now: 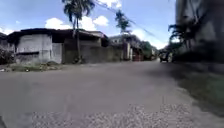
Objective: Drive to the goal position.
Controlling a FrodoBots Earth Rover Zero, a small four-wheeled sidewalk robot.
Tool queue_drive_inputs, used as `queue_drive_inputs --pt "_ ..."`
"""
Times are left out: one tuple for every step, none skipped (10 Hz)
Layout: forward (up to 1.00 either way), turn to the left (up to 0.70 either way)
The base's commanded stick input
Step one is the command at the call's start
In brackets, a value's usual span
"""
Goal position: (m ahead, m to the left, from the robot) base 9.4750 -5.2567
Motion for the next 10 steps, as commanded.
queue_drive_inputs --pt "1.0 0.0" --pt "1.0 0.0" --pt "1.0 0.0" --pt "1.0 0.0" --pt "1.0 0.0" --pt "1.0 0.0" --pt "1.0 0.0" --pt "1.0 0.0" --pt "1.0 0.0" --pt "1.0 0.0"
